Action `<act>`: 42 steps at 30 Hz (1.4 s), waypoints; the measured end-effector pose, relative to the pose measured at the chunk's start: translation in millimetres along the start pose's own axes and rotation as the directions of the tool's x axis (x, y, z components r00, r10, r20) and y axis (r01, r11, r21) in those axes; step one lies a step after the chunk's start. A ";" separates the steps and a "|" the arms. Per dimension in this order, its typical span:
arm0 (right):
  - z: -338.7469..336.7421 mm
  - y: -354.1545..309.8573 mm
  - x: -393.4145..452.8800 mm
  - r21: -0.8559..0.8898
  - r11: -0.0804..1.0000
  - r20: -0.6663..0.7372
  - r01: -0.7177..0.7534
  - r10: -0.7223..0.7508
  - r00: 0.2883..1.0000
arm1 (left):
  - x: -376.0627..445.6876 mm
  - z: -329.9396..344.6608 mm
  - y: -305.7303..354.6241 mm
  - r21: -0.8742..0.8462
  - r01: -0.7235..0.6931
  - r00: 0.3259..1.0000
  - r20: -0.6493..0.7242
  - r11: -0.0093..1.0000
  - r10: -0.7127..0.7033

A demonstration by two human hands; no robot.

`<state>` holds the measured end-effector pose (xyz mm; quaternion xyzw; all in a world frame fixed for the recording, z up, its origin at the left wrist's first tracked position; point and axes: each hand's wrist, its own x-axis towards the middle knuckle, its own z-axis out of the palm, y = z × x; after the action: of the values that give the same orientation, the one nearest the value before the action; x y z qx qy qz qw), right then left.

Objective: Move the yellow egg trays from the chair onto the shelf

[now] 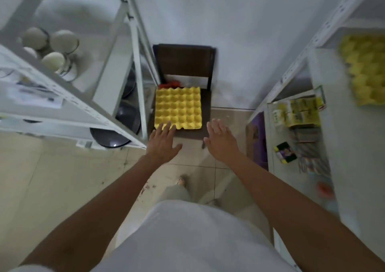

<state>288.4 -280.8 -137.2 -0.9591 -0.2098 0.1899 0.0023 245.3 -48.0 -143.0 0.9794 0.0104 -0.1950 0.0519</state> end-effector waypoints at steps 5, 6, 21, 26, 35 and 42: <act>18.5 -39.1 12.8 0.082 0.995 0.127 -0.050 0.039 0.991 | -13.6 3.8 -52.5 -0.096 0.032 0.999 -0.022 0.995 -0.035; 25.7 -44.3 16.2 0.098 0.992 0.157 -0.082 0.066 0.985 | -14.5 7.3 -61.8 -0.111 0.036 0.999 -0.011 0.993 -0.038; 91.3 -23.9 139.2 0.228 0.932 0.184 -0.282 0.243 0.952 | 104.4 70.5 -101.1 -0.116 0.012 0.979 0.203 0.993 0.012; 100.3 13.9 228.9 0.121 0.958 0.128 -0.259 0.244 0.961 | 193.4 86.3 -98.6 -0.173 0.160 0.958 0.266 0.972 -0.111; 148.8 44.8 334.0 0.253 0.933 0.175 -0.254 0.214 0.961 | 295.9 132.7 -126.6 -0.212 0.348 0.913 0.297 0.913 -0.279; 183.0 55.7 384.7 0.415 0.721 0.231 -0.555 0.506 0.831 | 336.5 179.4 -157.9 -0.269 0.573 0.814 0.299 0.774 -0.499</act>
<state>567.1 -190.3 -451.4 -0.9383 0.1257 0.2753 0.1670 481.4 90.2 -452.0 0.8837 0.3191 -0.2992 0.1665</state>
